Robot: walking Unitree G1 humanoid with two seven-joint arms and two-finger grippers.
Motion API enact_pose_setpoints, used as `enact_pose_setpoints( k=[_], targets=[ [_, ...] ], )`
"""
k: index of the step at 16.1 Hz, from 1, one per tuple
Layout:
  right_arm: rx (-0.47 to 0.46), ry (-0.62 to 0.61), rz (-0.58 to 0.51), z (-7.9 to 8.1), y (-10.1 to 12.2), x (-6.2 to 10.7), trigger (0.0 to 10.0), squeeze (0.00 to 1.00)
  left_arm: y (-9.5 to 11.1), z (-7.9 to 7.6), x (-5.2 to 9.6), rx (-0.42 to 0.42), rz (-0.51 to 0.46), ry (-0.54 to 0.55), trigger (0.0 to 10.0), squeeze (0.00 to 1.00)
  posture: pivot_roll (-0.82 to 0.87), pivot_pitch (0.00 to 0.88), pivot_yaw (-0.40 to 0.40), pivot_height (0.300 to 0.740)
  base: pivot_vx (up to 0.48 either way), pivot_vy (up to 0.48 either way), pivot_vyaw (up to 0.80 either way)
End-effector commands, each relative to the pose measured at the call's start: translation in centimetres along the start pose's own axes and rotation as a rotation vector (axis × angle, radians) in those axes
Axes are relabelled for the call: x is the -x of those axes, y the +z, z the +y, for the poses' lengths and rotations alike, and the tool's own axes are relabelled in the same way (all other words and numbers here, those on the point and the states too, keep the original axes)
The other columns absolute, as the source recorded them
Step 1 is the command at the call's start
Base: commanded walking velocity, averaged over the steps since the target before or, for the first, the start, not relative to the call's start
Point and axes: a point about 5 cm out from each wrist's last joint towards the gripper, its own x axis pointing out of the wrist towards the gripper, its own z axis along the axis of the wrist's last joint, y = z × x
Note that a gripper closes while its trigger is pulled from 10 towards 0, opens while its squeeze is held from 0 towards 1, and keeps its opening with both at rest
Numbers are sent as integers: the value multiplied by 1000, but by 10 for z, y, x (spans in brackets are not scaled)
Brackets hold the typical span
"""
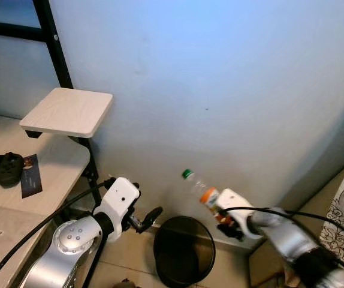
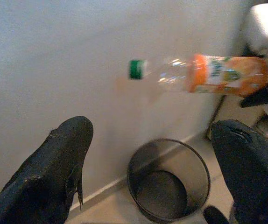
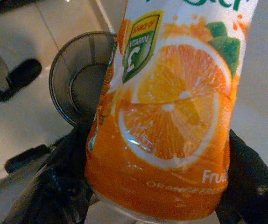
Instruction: Clean up the room
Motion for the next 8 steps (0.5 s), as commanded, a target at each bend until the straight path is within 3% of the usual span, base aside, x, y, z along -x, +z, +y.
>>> enact_pose_setpoints(
  k=[1, 4, 8],
  targets=[
    [45, -18, 32, 1, -2, -8, 10000, 0, -1, -4, -3, -16, 9, -51, 10000, 0, 109, 0, -63, 740, 0, 0, 0],
    [137, 11, 132, 25, -10, -34, 10000, 0, -5, -12, -3, -60, 56, -186, 10000, 0, 112, 0, -62, 740, 0, 0, 0],
    [90, -39, 153, 37, -15, -43, 10000, 0, -8, -16, 4, -61, 83, -233, 10000, 0, 117, 0, -56, 740, 0, 0, 0]
  ],
)
